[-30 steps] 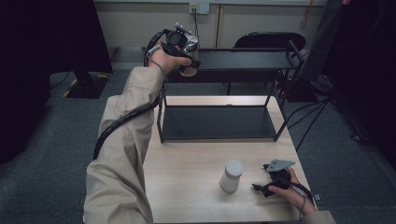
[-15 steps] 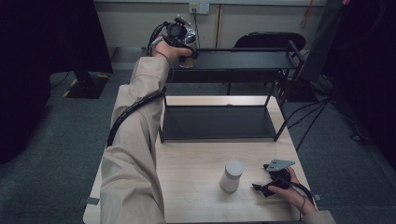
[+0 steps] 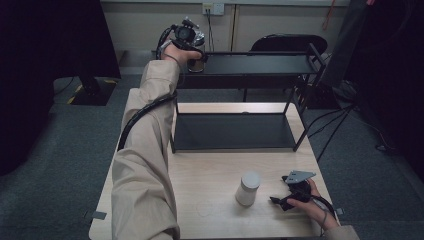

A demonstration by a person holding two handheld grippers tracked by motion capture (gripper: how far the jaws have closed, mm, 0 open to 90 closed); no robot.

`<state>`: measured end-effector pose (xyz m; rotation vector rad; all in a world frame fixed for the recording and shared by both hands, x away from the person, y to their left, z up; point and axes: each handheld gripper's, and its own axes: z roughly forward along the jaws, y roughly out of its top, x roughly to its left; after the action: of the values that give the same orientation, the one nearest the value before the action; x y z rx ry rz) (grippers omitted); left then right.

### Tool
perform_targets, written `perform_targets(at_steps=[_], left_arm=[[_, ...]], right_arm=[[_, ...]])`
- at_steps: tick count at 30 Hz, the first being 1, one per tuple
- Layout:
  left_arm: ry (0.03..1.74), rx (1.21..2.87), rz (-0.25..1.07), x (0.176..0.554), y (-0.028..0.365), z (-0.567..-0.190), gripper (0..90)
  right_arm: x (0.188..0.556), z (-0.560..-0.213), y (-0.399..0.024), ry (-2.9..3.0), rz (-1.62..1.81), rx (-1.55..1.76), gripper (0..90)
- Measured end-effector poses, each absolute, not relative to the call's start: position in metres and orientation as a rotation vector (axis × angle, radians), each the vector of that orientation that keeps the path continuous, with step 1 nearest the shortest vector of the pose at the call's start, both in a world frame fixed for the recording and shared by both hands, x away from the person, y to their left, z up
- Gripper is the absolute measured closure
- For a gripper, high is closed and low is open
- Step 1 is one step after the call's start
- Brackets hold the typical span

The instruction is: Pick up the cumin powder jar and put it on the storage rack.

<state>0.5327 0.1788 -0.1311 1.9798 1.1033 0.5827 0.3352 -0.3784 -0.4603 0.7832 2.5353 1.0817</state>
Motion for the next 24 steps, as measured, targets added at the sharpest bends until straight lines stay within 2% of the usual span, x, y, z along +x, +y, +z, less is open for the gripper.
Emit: perform_targets(at_steps=[24], left_arm=[[1.108,1.945,0.624,0.5281,0.1714,-0.1359,29.7]], right_arm=[[0.3356,-0.4603,-0.3778,2.533,1.081,0.787,0.0]])
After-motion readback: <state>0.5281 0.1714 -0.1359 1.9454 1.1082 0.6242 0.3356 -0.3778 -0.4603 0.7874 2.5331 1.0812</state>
